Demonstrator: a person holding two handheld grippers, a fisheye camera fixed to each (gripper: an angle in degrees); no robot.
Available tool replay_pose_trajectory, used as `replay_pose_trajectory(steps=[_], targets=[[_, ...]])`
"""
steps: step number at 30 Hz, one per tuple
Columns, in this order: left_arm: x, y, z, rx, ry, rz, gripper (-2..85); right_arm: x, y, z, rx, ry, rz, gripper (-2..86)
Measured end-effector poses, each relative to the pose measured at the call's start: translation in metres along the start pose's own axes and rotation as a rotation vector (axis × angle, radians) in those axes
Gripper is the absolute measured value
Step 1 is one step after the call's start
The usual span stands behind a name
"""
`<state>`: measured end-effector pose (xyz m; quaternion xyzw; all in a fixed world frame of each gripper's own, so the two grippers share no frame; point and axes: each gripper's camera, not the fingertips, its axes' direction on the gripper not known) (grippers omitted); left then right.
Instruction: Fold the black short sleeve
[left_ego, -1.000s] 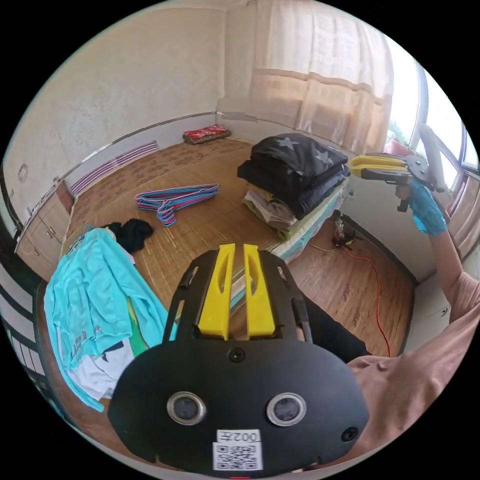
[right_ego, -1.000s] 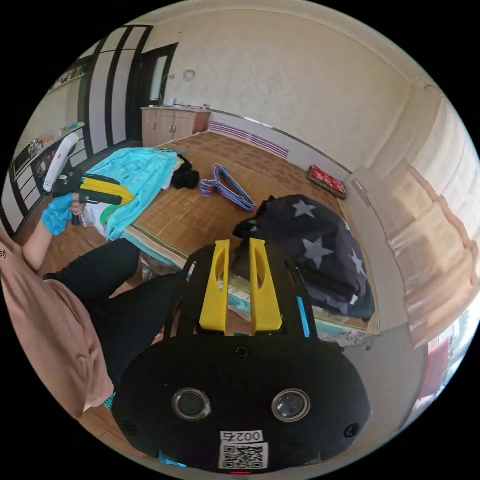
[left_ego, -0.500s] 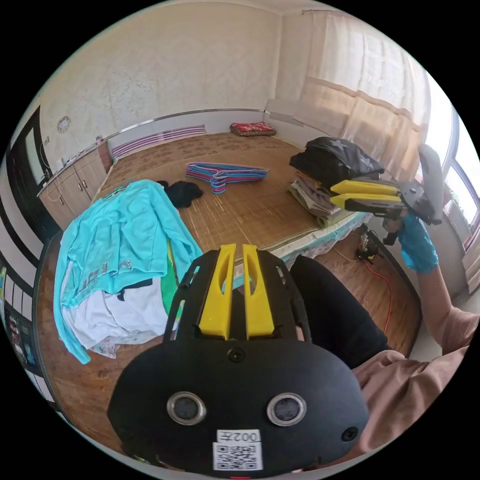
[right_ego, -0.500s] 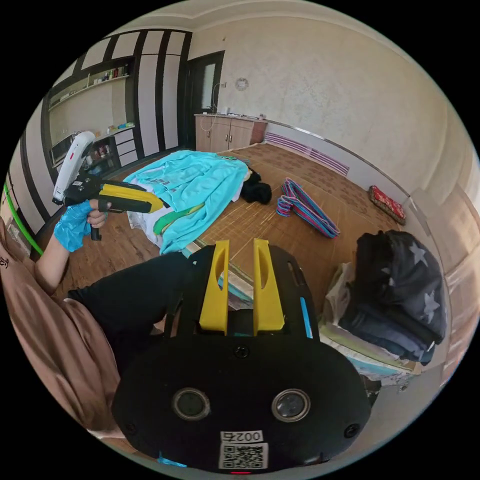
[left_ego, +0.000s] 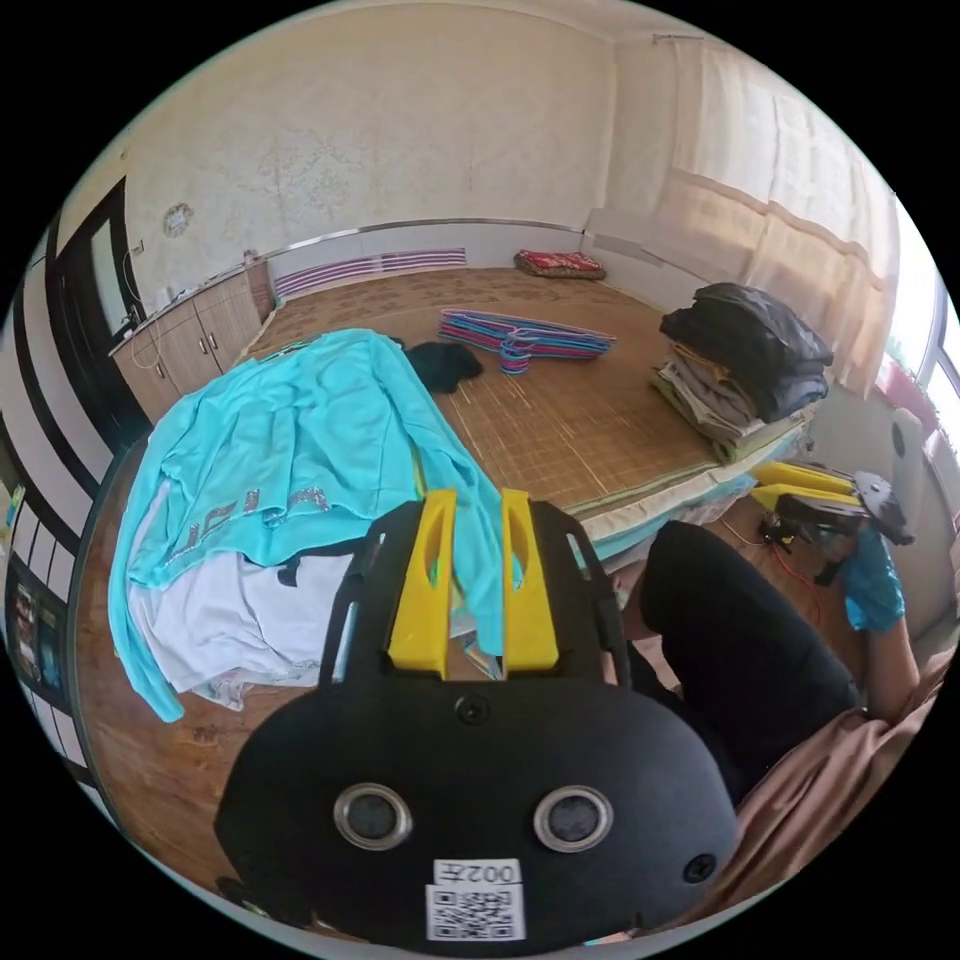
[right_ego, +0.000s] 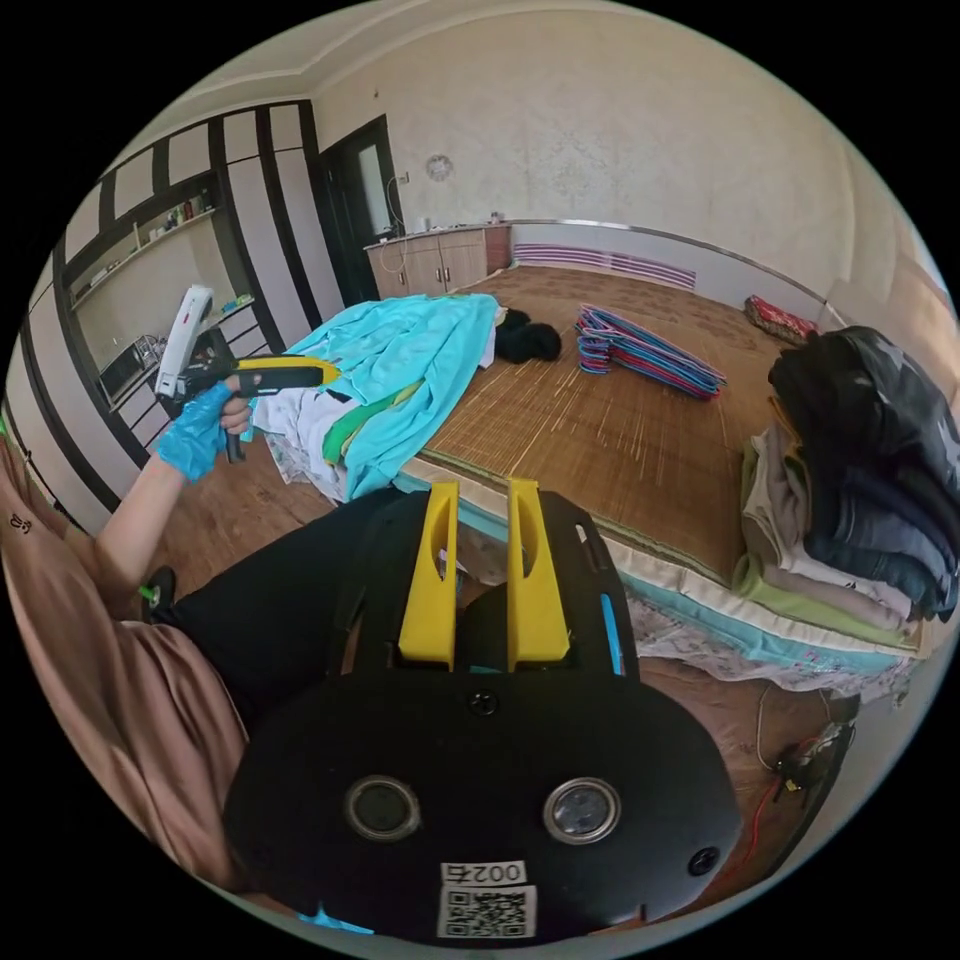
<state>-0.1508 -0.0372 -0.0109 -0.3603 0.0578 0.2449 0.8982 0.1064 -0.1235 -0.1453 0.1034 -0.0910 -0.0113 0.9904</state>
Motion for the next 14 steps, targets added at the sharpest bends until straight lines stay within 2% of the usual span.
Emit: replay_pose_trajectory(steps=[3,9,14], targets=[[-0.018,-0.008,0.029,-0.042,-0.045,-0.004,8.3,-0.001,-0.002,0.009,-0.022,0.030,-0.004,8.2],[-0.041,-0.021,0.076,-0.074,-0.112,-0.035,9.0,-0.008,-0.007,0.025,0.010,-0.016,0.008,8.3],[-0.044,-0.022,0.104,-0.149,-0.200,-0.029,7.8,-0.020,-0.007,0.049,-0.041,-0.018,-0.033,8.7]])
